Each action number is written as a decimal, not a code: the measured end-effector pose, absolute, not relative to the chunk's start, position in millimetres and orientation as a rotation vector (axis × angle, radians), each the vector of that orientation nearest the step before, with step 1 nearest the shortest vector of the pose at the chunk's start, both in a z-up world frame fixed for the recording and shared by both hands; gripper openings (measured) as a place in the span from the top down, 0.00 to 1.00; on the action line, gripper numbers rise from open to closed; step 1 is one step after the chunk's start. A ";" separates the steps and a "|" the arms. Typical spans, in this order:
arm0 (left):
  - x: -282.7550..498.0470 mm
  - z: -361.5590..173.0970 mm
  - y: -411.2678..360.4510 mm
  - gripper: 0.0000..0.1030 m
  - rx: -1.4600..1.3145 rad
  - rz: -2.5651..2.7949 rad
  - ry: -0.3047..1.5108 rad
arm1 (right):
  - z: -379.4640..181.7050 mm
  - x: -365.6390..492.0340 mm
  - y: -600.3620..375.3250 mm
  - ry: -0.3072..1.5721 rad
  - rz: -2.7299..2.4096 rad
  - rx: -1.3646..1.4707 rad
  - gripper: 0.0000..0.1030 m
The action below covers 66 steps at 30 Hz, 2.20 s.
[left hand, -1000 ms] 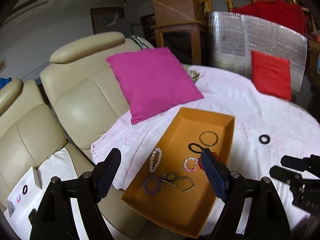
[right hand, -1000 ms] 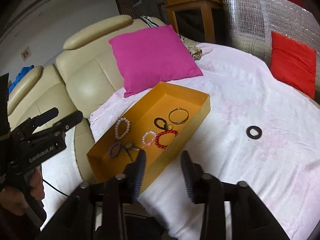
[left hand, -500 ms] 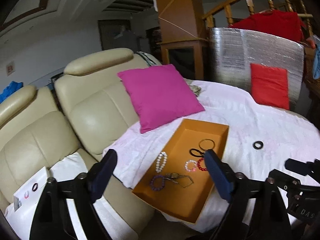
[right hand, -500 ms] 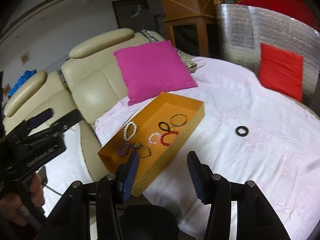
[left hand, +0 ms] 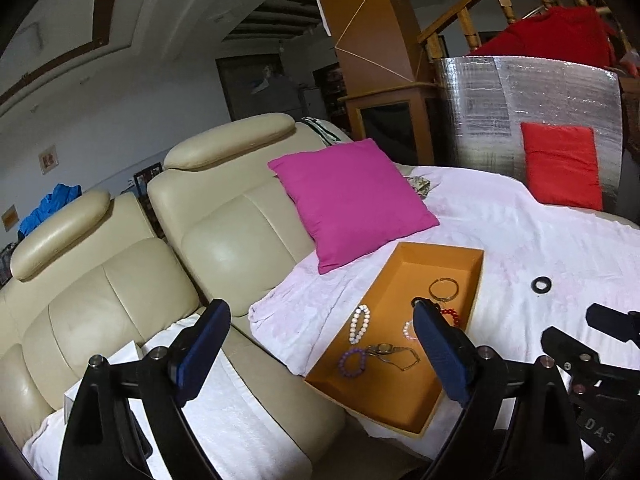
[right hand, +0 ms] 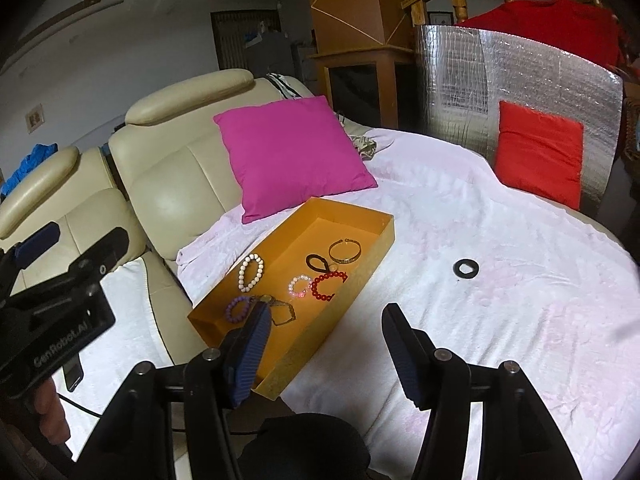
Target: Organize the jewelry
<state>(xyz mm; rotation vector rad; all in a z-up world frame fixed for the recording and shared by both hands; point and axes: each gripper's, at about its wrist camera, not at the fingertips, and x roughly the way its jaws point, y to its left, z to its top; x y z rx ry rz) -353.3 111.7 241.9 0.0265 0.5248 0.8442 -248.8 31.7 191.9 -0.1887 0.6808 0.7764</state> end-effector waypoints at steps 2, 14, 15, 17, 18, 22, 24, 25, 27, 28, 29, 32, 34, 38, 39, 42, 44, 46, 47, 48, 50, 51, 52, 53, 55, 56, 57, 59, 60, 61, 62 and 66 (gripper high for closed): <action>-354.0 242.6 111.3 0.10 0.014 0.846 0.523 | 191.6 -248.2 30.8 0.680 0.772 -0.186 0.39; -353.7 243.1 117.8 0.10 -0.016 0.833 0.521 | 193.3 -246.0 31.5 0.684 0.760 -0.169 0.39; -353.9 242.8 118.0 0.10 -0.016 0.834 0.523 | 193.9 -247.0 32.3 0.681 0.762 -0.171 0.39; -355.5 242.8 117.7 0.10 -0.011 0.843 0.516 | 194.7 -249.0 33.7 0.678 0.766 -0.177 0.39; -356.2 243.0 117.6 0.10 -0.012 0.843 0.514 | 195.5 -250.4 35.0 0.675 0.768 -0.180 0.39; -358.5 243.5 118.9 0.10 -0.025 0.823 0.518 | 197.5 -253.2 37.1 0.671 0.773 -0.187 0.39; -359.4 243.9 119.1 0.10 -0.026 0.821 0.515 | 198.3 -254.6 38.2 0.669 0.773 -0.192 0.39; -359.7 243.8 119.2 0.10 -0.027 0.819 0.515 | 198.5 -255.0 38.9 0.668 0.773 -0.193 0.39; -359.9 243.4 119.6 0.10 -0.030 0.810 0.518 | 198.7 -255.6 40.0 0.668 0.772 -0.194 0.39; -359.3 243.5 119.4 0.10 -0.030 0.808 0.519 | 198.7 -255.7 40.0 0.667 0.772 -0.194 0.39; -359.0 243.4 118.7 0.10 -0.028 0.805 0.519 | 199.1 -256.2 40.5 0.665 0.773 -0.196 0.39; -359.4 243.5 117.7 0.10 -0.024 0.798 0.521 | 199.4 -256.9 41.8 0.665 0.772 -0.199 0.39; -360.2 243.9 118.4 0.10 -0.029 0.795 0.520 | 199.6 -256.9 42.1 0.665 0.772 -0.199 0.39; -362.1 244.8 119.3 0.10 -0.035 0.789 0.521 | 199.9 -257.3 43.1 0.666 0.770 -0.201 0.39; -362.6 244.9 119.6 0.10 -0.036 0.787 0.521 | 200.1 -257.5 43.3 0.664 0.770 -0.201 0.39; -363.8 244.7 120.9 0.10 -0.041 0.784 0.522 | 200.1 -257.6 44.0 0.663 0.771 -0.200 0.39; -365.1 244.2 121.6 0.10 -0.043 0.786 0.521 | 200.1 -257.8 44.8 0.664 0.773 -0.200 0.39; -364.6 243.4 122.5 0.10 -0.044 0.786 0.524 | 200.1 -257.7 45.6 0.666 0.772 -0.200 0.39; -364.5 243.0 123.2 0.10 -0.045 0.787 0.525 | 199.8 -257.2 46.5 0.669 0.772 -0.200 0.39; -364.3 242.9 124.1 0.10 -0.045 0.789 0.526 | 199.9 -257.2 47.2 0.670 0.772 -0.201 0.39; -364.7 242.2 125.8 0.10 -0.048 0.789 0.528 | 200.2 -256.3 48.3 0.674 0.771 -0.199 0.39; -365.1 241.9 126.4 0.10 -0.050 0.789 0.529 | 200.2 -256.1 49.0 0.676 0.771 -0.198 0.39; -365.3 241.4 127.2 0.10 -0.051 0.791 0.530 | 200.4 -256.0 50.0 0.678 0.772 -0.198 0.39; -365.5 240.8 128.2 0.10 -0.052 0.793 0.531 | 200.4 -256.0 51.2 0.680 0.774 -0.199 0.39; -366.1 239.5 130.9 0.10 -0.055 0.793 0.534 | 200.3 -257.3 53.5 0.678 0.774 -0.202 0.39; -366.7 239.1 132.3 0.10 -0.058 0.794 0.534 | 200.4 -258.2 54.9 0.676 0.775 -0.206 0.39; -367.0 238.9 132.8 0.10 -0.061 0.794 0.533 | 200.0 -259.1 57.0 0.675 0.776 -0.210 0.39; -367.5 238.4 135.8 0.10 -0.066 0.795 0.533 | 199.7 -260.2 60.4 0.675 0.776 -0.215 0.39; -368.2 238.3 137.1 0.10 -0.068 0.794 0.532 | 199.6 -260.6 61.9 0.676 0.776 -0.217 0.39; -368.7 237.9 138.8 0.10 -0.072 0.794 0.532 | 199.4 -261.0 63.4 0.676 0.775 -0.218 0.39; -369.2 237.6 140.5 0.10 -0.075 0.795 0.532 | 199.2 -261.3 65.0 0.676 0.775 -0.219 0.39; -371.5 235.7 148.9 0.10 -0.090 0.797 0.532 | 198.5 -261.1 72.3 0.678 0.775 -0.224 0.39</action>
